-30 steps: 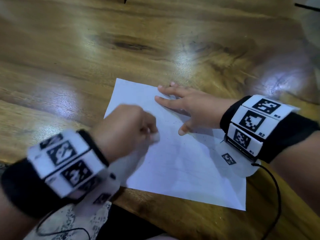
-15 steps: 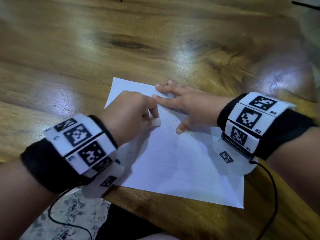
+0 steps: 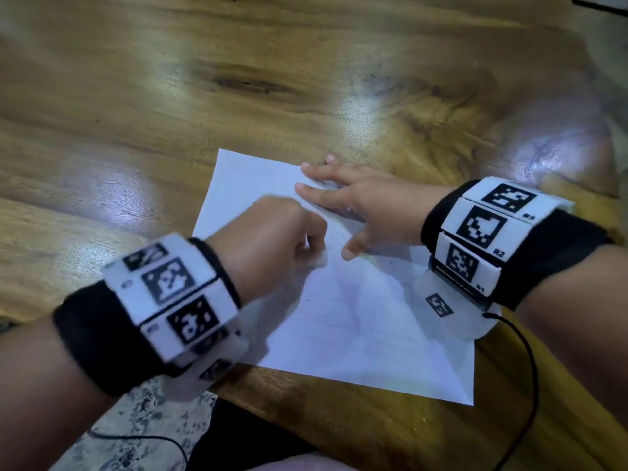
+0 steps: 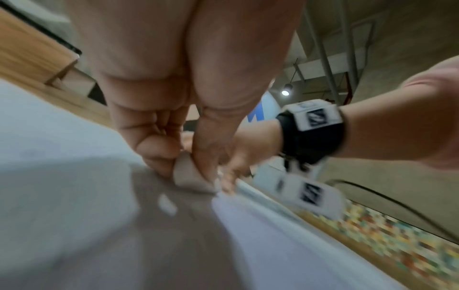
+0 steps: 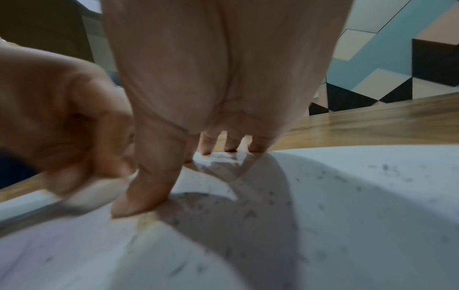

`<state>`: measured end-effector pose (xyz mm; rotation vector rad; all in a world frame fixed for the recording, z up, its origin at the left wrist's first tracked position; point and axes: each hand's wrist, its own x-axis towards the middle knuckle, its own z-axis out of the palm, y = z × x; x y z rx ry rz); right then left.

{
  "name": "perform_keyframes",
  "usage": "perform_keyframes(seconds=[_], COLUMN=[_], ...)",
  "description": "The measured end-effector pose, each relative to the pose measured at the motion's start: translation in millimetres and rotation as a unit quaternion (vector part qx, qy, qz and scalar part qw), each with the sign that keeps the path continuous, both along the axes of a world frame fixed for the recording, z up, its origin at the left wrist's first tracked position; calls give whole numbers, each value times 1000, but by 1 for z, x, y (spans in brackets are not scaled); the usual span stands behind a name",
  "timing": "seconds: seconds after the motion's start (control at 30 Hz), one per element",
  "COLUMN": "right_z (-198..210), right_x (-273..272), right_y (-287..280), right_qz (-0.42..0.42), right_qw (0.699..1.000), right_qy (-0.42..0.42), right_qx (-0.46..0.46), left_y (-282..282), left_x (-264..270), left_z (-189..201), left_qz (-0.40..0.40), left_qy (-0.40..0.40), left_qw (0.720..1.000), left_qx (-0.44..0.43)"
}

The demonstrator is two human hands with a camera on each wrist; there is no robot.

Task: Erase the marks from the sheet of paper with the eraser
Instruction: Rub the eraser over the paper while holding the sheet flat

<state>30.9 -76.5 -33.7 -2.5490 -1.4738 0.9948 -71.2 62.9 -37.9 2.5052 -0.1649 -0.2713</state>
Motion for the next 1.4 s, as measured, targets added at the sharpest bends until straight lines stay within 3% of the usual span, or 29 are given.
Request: perform_keyframes(seconds=[0.13, 0.2, 0.37, 0.43, 0.63, 0.8, 0.87, 1.07, 1.13, 1.23, 1.3, 1.4], right_z=[-1, 1, 3, 3, 4, 5, 5, 4, 3, 2, 1, 0], right_x=[1, -1, -2, -2, -2, -3, -2, -2, -2, -2, -2, -1], right_y=[-1, 0, 1, 1, 1, 1, 1, 1, 1, 2, 2, 0], right_qz=[6, 3, -4, -2, 0, 0, 1, 4, 0, -1, -2, 2], right_qw=[1000, 1000, 1000, 1000, 1000, 1000, 1000, 1000, 1000, 1000, 1000, 1000], right_qy=[-4, -2, 1, -1, 3, 0, 0, 0, 0, -4, -6, -3], right_qx=[-8, -13, -8, -11, -18, -21, -22, -21, -16, -10, -7, -7], left_y=[-6, -3, 3, 1, -5, 11, 13, 7, 9, 3, -5, -14], left_x=[-52, -51, 7, 3, -53, -8, -18, -65, -46, -6, 3, -31], left_z=[0, 2, 4, 0, 1, 3, 2, 5, 6, 6, 2, -1], left_qz=[-95, -103, 7, -5, -100, 5, -10, -94, -82, -17, 5, -70], left_qy=[70, 99, -16, -17, 104, 6, 1, 124, 103, 9, -1, 16], left_qw=[993, 990, 1000, 1000, 989, 1000, 1000, 988, 991, 1000, 1000, 997], left_qx=[-9, -18, -2, -4, -23, 19, 8, -20, -25, 6, 6, -5])
